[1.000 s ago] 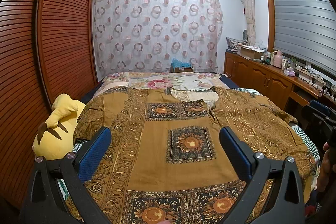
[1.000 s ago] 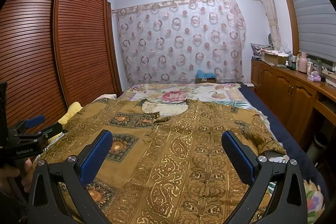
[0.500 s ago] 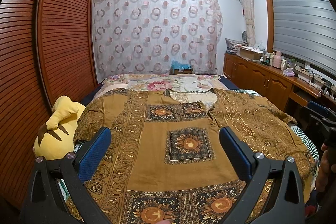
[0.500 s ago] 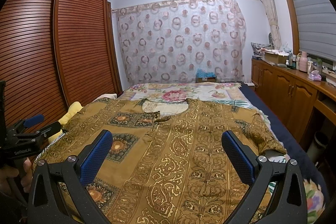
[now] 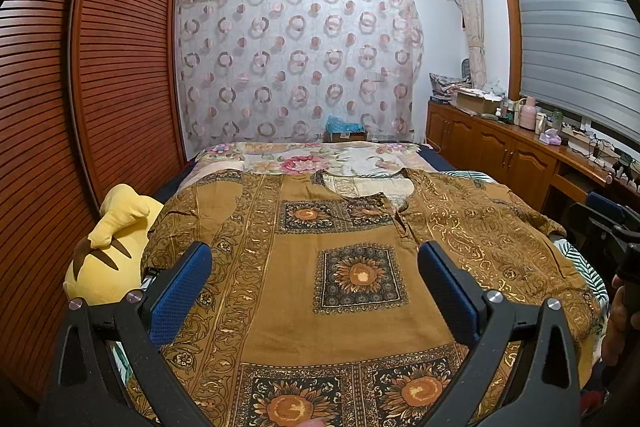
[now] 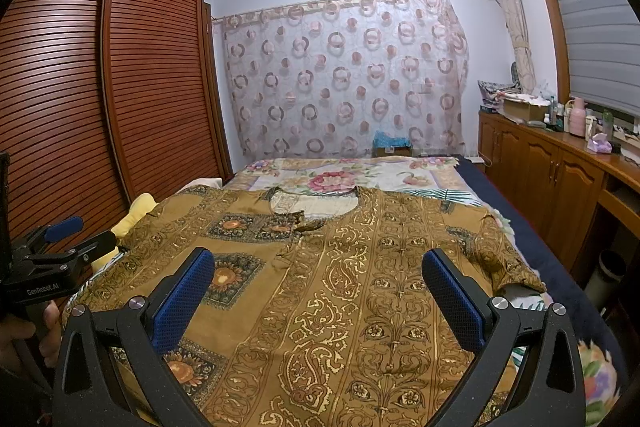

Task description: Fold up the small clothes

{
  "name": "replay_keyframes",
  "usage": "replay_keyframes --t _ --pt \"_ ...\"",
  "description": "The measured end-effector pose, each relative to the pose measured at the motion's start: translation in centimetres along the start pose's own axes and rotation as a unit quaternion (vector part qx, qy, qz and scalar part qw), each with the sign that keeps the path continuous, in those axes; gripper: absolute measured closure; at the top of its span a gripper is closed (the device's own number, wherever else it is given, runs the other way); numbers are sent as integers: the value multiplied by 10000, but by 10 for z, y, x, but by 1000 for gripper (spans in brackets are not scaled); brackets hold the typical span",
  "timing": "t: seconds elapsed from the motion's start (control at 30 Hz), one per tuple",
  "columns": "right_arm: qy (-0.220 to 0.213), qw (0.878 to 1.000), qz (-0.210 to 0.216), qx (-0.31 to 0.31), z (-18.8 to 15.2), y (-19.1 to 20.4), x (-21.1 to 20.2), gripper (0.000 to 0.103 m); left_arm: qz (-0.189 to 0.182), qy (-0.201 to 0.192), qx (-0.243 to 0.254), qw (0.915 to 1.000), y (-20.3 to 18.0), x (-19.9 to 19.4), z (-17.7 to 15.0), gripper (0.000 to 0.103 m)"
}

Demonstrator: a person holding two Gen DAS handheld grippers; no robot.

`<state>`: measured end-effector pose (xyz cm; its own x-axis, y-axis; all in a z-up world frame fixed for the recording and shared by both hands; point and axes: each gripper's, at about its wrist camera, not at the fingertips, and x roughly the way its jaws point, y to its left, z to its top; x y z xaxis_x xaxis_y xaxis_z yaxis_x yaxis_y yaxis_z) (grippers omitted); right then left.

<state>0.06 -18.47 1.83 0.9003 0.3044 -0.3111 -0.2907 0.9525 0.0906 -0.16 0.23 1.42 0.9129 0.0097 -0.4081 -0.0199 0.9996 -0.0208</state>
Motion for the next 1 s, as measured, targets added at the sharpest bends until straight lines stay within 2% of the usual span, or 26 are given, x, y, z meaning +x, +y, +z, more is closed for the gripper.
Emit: replay_keyframes --t 0.5,0.73,1.0 --pt "-23 10000 -15 -29 0 3 0 0 -2 -20 17 10000 0 -1 0 0" --pt "-33 10000 -6 -22 0 2 0 0 -19 -51 43 10000 -10 -13 22 0" --pt "-70 10000 -6 -2 0 1 -1 0 -14 -59 51 10000 -12 -14 22 0"
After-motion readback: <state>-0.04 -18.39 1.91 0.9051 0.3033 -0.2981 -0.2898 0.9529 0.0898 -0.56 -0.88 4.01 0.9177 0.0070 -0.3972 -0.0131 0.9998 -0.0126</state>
